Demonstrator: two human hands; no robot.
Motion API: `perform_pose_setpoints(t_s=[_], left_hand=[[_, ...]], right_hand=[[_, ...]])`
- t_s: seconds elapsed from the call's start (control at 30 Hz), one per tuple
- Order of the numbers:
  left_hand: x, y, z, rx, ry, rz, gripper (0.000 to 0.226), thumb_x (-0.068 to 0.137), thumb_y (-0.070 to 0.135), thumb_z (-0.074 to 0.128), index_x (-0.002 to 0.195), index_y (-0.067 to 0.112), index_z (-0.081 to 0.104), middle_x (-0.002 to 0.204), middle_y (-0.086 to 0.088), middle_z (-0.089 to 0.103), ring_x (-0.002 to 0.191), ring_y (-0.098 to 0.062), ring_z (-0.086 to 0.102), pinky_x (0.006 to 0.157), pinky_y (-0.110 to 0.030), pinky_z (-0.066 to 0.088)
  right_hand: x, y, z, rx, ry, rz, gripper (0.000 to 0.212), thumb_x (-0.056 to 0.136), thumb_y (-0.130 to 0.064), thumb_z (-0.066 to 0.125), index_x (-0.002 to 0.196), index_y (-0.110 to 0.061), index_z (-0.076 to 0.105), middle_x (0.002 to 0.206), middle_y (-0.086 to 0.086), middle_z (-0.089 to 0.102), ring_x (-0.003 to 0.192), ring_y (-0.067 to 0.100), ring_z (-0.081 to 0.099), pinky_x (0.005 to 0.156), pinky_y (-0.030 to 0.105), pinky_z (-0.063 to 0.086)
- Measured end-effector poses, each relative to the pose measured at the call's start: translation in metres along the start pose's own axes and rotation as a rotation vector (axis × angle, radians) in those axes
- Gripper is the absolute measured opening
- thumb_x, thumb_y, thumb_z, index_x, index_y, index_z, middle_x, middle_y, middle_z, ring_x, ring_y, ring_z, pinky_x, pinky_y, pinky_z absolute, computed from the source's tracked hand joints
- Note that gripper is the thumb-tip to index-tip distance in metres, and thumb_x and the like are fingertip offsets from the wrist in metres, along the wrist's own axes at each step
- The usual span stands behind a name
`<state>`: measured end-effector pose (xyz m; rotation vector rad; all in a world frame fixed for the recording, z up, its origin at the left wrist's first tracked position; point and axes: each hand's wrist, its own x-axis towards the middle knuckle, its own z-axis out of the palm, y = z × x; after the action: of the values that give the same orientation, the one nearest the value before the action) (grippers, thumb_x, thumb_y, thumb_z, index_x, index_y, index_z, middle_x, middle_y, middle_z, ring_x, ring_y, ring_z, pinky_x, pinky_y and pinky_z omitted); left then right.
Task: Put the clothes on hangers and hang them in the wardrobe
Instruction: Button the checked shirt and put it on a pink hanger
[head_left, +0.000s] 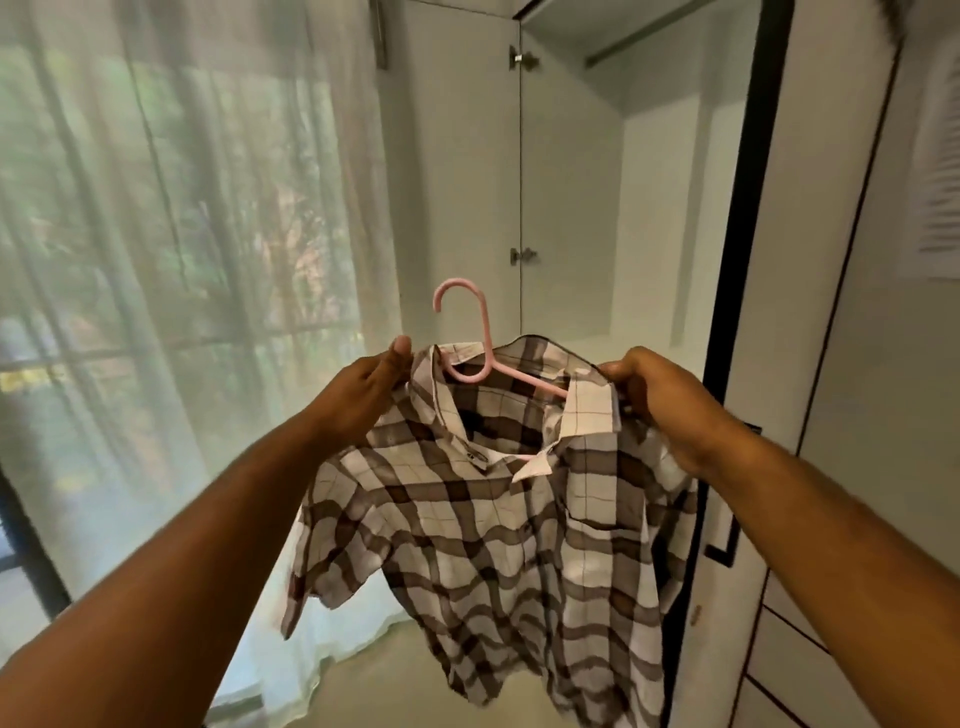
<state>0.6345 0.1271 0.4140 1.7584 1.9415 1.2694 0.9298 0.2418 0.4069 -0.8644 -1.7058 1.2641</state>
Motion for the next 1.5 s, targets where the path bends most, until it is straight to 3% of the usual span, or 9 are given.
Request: perform_pose_setpoints(t_s=[0.17, 0.33, 0.43, 0.57, 0.77, 0.87, 1.03, 1.3, 1.5], left_hand=[[0.021, -0.002, 0.021, 0.014, -0.026, 0.067, 0.037, 0.104, 0.045, 0.043, 0.122, 0.026, 0.067, 0.113, 0.002, 0.071, 0.108, -0.016, 0.065, 0.093, -0.033, 0.051], [0.033, -0.001, 0.046, -0.036, 0.040, 0.053, 0.042, 0.095, 0.058, 0.047, 0.118, 0.030, 0.069, 0.106, 0.007, 0.071, 0.098, -0.010, 0.064, 0.076, -0.022, 0.048], [0.038, -0.006, 0.053, -0.094, 0.104, 0.035, 0.041, 0.098, 0.053, 0.047, 0.118, 0.025, 0.069, 0.105, 0.004, 0.071, 0.094, -0.011, 0.064, 0.065, -0.011, 0.045], [0.058, -0.015, 0.054, -0.104, 0.159, 0.042, 0.042, 0.097, 0.055, 0.048, 0.113, 0.024, 0.072, 0.098, 0.003, 0.072, 0.089, -0.009, 0.064, 0.070, -0.019, 0.046], [0.103, -0.030, 0.059, -0.018, 0.161, 0.104, 0.044, 0.099, 0.052, 0.047, 0.110, 0.018, 0.073, 0.095, -0.003, 0.072, 0.088, -0.019, 0.064, 0.076, -0.036, 0.051], [0.143, -0.052, 0.059, -0.016, 0.145, 0.157, 0.045, 0.098, 0.055, 0.047, 0.110, 0.020, 0.072, 0.096, -0.005, 0.073, 0.089, -0.022, 0.065, 0.083, -0.044, 0.053], [0.224, -0.102, 0.053, 0.010, 0.012, 0.269, 0.051, 0.092, 0.064, 0.035, 0.095, 0.023, 0.065, 0.080, 0.000, 0.065, 0.076, -0.017, 0.060, 0.070, -0.038, 0.049], [0.341, -0.156, 0.068, -0.059, -0.133, 0.380, 0.043, 0.095, 0.061, 0.032, 0.082, 0.027, 0.055, 0.069, 0.009, 0.054, 0.062, -0.007, 0.049, 0.061, -0.022, 0.037], [0.441, -0.152, 0.110, -0.103, -0.049, 0.323, 0.058, 0.099, 0.064, 0.032, 0.085, 0.029, 0.076, 0.075, 0.011, 0.065, 0.066, -0.008, 0.058, 0.064, -0.026, 0.040]], right_hand=[[0.005, 0.003, -0.010, -0.152, -0.044, -0.072, 0.039, 0.103, -0.024, 0.041, 0.091, -0.014, 0.077, 0.082, 0.001, 0.075, 0.081, 0.016, 0.064, 0.071, 0.031, 0.043], [0.024, 0.015, -0.004, -0.162, -0.064, -0.022, 0.053, 0.093, -0.065, 0.051, 0.098, -0.020, 0.080, 0.087, -0.008, 0.078, 0.086, 0.012, 0.072, 0.087, 0.035, 0.050], [0.036, 0.022, 0.001, -0.322, -0.044, -0.124, 0.036, 0.091, -0.053, 0.065, 0.080, -0.020, 0.075, 0.058, -0.015, 0.061, 0.055, 0.002, 0.054, 0.067, 0.031, 0.041], [0.056, 0.027, 0.005, -0.399, 0.028, -0.140, 0.038, 0.091, -0.054, 0.065, 0.081, -0.019, 0.074, 0.060, -0.013, 0.059, 0.059, 0.004, 0.052, 0.065, 0.027, 0.039], [0.096, 0.020, 0.025, -0.842, 0.131, -0.301, 0.039, 0.083, -0.075, 0.058, 0.104, -0.044, 0.068, 0.107, -0.014, 0.056, 0.106, 0.009, 0.048, 0.090, 0.036, 0.043], [0.128, 0.017, 0.052, -1.044, 0.044, -0.320, 0.024, 0.090, -0.061, 0.063, 0.100, -0.041, 0.071, 0.105, -0.013, 0.058, 0.106, 0.012, 0.048, 0.093, 0.040, 0.037], [0.208, 0.024, 0.078, -0.910, 0.043, -0.246, 0.012, 0.089, -0.040, 0.075, 0.093, -0.030, 0.079, 0.098, -0.008, 0.065, 0.095, 0.016, 0.058, 0.092, 0.047, 0.050], [0.336, 0.060, 0.108, -1.099, -0.046, -0.221, 0.016, 0.093, -0.035, 0.067, 0.104, -0.034, 0.079, 0.097, -0.013, 0.064, 0.094, 0.013, 0.057, 0.093, 0.046, 0.048], [0.420, 0.090, 0.078, -0.930, 0.047, -0.246, 0.016, 0.087, -0.043, 0.075, 0.099, -0.033, 0.081, 0.092, -0.014, 0.067, 0.091, 0.009, 0.059, 0.088, 0.042, 0.051]])
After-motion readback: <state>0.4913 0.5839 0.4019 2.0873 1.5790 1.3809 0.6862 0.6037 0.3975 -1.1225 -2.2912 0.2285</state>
